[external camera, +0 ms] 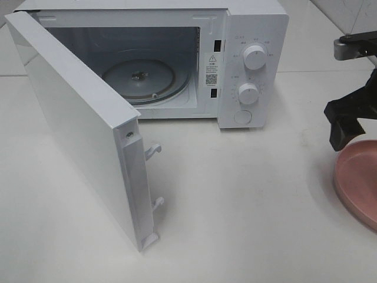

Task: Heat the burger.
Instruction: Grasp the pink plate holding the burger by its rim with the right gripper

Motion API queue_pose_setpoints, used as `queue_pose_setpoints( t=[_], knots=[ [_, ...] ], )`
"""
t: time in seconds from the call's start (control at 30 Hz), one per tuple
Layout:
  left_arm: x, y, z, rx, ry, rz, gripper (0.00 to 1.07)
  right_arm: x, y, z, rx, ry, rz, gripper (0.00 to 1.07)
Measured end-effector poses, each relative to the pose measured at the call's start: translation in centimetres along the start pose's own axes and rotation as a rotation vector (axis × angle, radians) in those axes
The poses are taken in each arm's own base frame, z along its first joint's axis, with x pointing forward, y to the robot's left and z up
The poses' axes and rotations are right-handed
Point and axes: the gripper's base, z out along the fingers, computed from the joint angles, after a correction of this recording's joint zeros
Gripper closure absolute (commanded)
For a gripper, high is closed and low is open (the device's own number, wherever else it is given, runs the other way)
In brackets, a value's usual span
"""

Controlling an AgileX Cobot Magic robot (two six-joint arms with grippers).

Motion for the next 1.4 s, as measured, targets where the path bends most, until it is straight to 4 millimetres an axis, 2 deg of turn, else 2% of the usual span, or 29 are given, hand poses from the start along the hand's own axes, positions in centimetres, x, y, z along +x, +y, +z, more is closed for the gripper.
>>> queue_pose_setpoints(
  t=[0.23, 0.43, 0.67, 0.8, 1.0, 1.07, 1.33, 1.4],
  knots=[
    [0.0, 0.0, 0.0, 0.000, 0.000, 0.000, 0.09, 0.4, 0.1, 0.8, -0.001, 0.000, 0.012, 0.12],
    [0.0, 0.0, 0.0, 0.000, 0.000, 0.000, 0.09, 0.2, 0.4, 3.3, 0.003, 0.080, 0.027, 0.14],
    [0.0, 0.0, 0.0, 0.000, 0.000, 0.000, 0.09, -0.2, 0.7, 4.9, -0.006, 0.114, 0.030, 0.15],
    [0.0, 0.0, 0.0, 0.000, 0.000, 0.000, 0.09, 0.4, 1.1, 6.5, -0.023, 0.127, 0.035, 0.17],
    [0.0, 0.0, 0.0, 0.000, 0.000, 0.000, 0.09, 0.7, 1.3, 7.8, -0.029, 0.149, 0.035, 0.18],
    [0.0, 0.0, 0.0, 0.000, 0.000, 0.000, 0.09, 0.8, 1.4, 8.9, -0.035, 0.155, 0.035, 0.18],
    [0.0, 0.0, 0.0, 0.000, 0.000, 0.000, 0.09, 1.0, 1.6, 10.1, -0.039, 0.161, 0.034, 0.20],
    [0.0, 0.0, 0.0, 0.000, 0.000, 0.000, 0.09, 0.9, 1.8, 10.9, -0.041, 0.170, 0.032, 0.21]
  ],
)
